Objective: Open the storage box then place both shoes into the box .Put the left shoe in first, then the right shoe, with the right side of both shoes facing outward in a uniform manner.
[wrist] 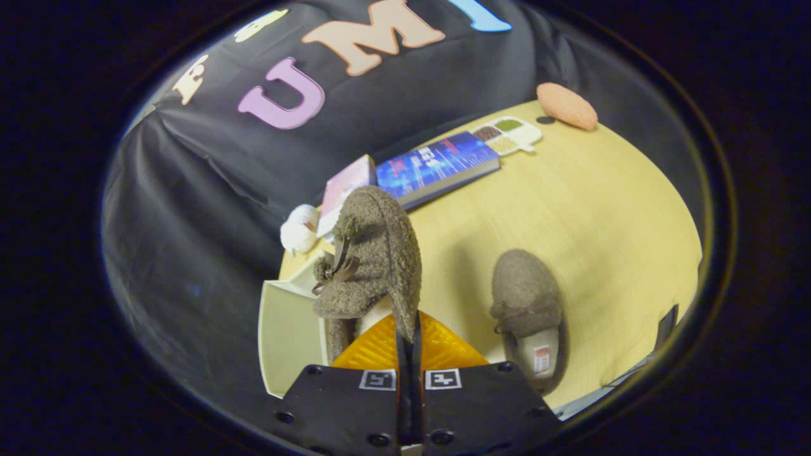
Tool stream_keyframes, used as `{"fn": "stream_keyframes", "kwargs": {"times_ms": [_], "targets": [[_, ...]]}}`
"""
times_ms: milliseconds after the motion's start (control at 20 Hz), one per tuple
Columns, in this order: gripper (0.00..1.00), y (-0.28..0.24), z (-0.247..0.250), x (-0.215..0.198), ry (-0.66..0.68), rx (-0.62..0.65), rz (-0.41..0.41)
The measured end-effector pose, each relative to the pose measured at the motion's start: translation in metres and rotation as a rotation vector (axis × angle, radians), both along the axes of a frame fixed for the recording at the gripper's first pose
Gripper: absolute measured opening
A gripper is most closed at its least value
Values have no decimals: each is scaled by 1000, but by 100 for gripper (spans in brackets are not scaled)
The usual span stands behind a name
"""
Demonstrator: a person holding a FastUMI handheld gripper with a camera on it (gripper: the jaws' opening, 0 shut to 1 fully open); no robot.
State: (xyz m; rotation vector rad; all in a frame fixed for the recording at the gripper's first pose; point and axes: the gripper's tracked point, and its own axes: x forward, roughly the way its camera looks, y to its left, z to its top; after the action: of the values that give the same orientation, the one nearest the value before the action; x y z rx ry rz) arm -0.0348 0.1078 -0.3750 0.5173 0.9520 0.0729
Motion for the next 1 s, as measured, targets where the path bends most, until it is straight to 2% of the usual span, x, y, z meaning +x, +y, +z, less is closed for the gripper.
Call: {"fn": "stream_keyframes", "kwargs": {"times_ms": [200, 350, 600, 1000], "targets": [[3, 44, 46, 11, -85, 43, 48], [3, 83, 56, 8, -88, 72, 95], [3, 138, 26, -17, -28, 68, 156], [3, 192, -37, -49, 108, 11, 183]]}}
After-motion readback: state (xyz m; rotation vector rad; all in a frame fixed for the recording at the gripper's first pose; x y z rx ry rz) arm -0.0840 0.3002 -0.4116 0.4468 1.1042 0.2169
